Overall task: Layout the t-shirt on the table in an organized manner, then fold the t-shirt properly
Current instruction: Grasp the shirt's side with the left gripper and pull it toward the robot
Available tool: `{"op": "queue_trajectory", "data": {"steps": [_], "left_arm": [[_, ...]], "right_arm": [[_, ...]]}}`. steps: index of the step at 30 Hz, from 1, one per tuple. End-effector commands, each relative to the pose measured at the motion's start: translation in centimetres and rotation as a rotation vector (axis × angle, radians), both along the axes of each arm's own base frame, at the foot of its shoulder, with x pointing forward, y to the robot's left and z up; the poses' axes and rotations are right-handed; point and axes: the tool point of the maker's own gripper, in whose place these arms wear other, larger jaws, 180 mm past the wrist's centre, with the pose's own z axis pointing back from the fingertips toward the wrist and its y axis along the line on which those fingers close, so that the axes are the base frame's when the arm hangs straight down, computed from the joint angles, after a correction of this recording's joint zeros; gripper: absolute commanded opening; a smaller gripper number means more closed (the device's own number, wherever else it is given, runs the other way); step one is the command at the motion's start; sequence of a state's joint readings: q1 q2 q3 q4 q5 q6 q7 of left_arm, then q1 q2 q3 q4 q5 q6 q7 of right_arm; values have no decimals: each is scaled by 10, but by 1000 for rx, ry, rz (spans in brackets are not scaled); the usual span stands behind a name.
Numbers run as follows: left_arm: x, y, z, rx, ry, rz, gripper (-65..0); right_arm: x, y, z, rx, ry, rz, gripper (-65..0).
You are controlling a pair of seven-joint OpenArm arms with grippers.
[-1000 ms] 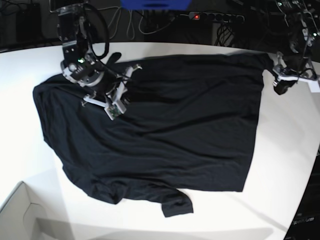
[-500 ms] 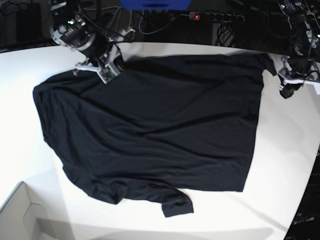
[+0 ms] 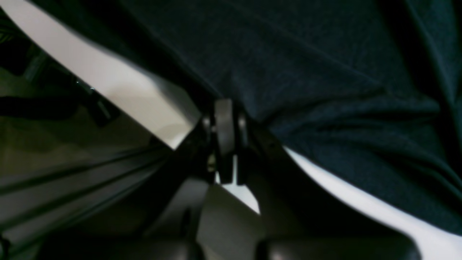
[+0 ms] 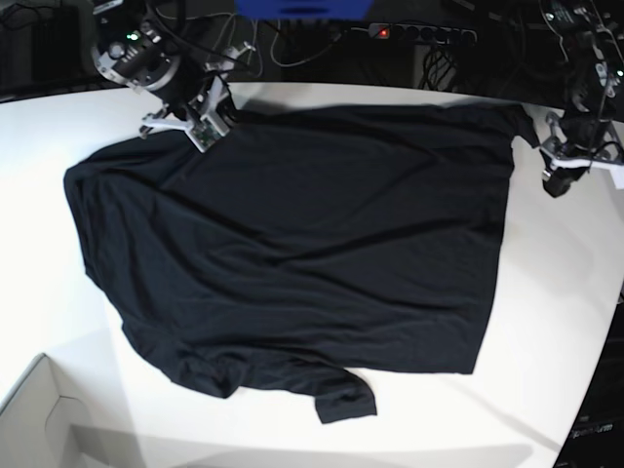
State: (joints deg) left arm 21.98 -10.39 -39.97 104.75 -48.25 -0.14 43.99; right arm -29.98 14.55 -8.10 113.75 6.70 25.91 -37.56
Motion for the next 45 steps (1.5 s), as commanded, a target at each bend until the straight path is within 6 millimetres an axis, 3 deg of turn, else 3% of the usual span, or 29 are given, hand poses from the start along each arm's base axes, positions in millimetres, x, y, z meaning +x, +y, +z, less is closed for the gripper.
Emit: {"op": "queue_trajectory", "data": {"steps": [1, 7, 16, 18, 23, 29, 36, 39, 43, 45], "left_arm": [[10, -2, 13, 14, -44, -16, -473], [44, -30, 7, -37, -67, -86, -473], [101, -77, -49, -187, 30, -176, -473], [111, -80, -60, -209, 57, -176, -473], [131, -60, -84, -120, 152, -145, -473], [160, -33, -77, 15, 90, -73, -473], [182, -20, -63, 41, 51, -49, -473], [189, -20, -48, 50, 12, -50, -473], [199, -24, -7, 91, -95, -66, -473], [194, -28, 3, 105, -107, -88, -473]], "right_arm": [[-4, -1, 4, 0, -6, 16, -650], [-13, -3, 0, -7, 15, 20, -650], [-17, -1, 0, -3, 22, 26, -650], [-17, -1, 0, -3, 22, 26, -650], [-16, -1, 0, -3, 19, 26, -650], [-12, -4, 2, -7, 10, 20, -650], [-1, -4, 6, -8, -18, 20, -650], [11, -1, 12, -4, -49, 24, -612], [15, 0, 14, 0, -62, 24, -544], [15, 0, 15, 1, -63, 25, -533]]}}
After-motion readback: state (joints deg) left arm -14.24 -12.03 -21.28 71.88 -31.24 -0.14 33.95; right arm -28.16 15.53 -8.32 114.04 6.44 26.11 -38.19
